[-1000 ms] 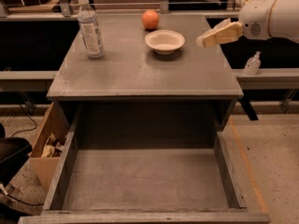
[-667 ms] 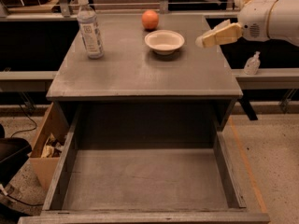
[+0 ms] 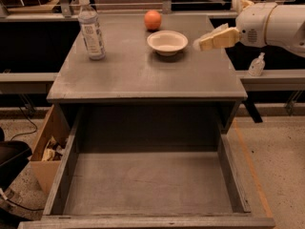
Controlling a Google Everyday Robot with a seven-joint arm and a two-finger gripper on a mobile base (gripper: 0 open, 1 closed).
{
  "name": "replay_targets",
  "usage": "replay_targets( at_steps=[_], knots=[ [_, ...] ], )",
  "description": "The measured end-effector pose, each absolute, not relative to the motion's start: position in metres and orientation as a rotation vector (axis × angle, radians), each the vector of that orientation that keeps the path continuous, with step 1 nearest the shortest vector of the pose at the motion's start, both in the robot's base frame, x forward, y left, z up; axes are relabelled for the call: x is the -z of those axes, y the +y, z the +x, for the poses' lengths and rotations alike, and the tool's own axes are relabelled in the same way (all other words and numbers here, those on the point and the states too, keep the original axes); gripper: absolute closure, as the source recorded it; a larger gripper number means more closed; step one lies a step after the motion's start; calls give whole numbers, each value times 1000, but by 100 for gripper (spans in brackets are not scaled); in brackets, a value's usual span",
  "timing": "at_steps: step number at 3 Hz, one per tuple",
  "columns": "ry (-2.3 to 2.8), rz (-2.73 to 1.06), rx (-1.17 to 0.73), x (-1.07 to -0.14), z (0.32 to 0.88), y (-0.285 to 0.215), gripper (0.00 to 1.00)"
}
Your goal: Place blue plastic bottle into top drawer
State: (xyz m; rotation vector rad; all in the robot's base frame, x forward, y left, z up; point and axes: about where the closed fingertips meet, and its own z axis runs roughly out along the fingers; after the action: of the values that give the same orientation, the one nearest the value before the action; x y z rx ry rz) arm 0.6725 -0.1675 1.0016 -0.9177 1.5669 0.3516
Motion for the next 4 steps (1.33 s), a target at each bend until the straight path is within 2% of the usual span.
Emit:
replay_targets(
  at_steps=[2,4],
  knots=[
    [1411,-923,-537,-1006,685,-68,0],
    [1398,-941,-648,-1015,737,17,0]
  ],
)
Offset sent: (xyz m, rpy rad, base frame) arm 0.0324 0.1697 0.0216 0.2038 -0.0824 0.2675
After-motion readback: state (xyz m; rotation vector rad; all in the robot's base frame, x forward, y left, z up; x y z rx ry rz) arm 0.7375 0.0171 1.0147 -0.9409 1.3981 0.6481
